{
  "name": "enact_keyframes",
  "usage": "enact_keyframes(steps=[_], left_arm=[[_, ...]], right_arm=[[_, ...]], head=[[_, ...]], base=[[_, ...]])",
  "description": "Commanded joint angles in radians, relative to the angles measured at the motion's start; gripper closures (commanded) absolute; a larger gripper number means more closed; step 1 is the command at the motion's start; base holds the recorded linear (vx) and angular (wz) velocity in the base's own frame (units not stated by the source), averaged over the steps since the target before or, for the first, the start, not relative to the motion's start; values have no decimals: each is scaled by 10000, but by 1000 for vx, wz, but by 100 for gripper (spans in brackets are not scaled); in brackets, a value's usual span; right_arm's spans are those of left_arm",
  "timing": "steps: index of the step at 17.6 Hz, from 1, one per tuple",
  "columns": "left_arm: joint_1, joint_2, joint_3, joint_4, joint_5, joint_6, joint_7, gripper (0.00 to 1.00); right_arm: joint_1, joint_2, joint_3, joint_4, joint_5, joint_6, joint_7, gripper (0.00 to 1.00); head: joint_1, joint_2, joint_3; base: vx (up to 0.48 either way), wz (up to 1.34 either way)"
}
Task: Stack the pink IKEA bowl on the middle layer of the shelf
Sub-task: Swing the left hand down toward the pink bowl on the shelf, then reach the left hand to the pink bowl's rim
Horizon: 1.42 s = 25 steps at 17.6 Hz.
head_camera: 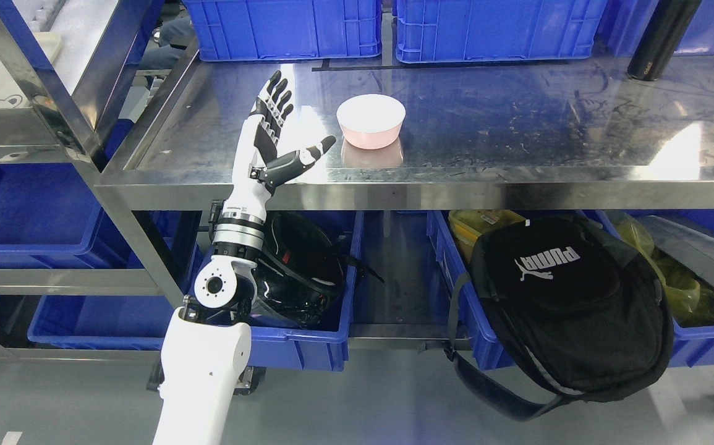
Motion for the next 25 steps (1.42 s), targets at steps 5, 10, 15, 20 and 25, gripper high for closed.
enact_keyframes(steps=[5, 10, 15, 20, 25], left_arm=[[-1098, 502, 658, 416, -350, 1, -577, 0], [-2707, 2713, -338, 355, -3395, 2, -3145, 0], [-3401, 2854, -1333, -488, -7521, 600, -6576, 0], [-4045, 2793, -1873, -673, -9811, 615, -8775, 3], [-4200, 1415, -1781, -567, -10991, 401, -9323, 1]], right_arm=[[230, -175, 0, -175, 0, 7, 8, 0], [230, -175, 0, -175, 0, 7, 8, 0], [230, -175, 0, -175, 0, 7, 8, 0], [230, -175, 0, -175, 0, 7, 8, 0], [230, -175, 0, -175, 0, 7, 8, 0]], head=[[0, 0, 0], [0, 0, 0], [0, 0, 0], [0, 0, 0], [0, 0, 0]], base=[[0, 0], [0, -5], [0, 0], [0, 0], [0, 0]])
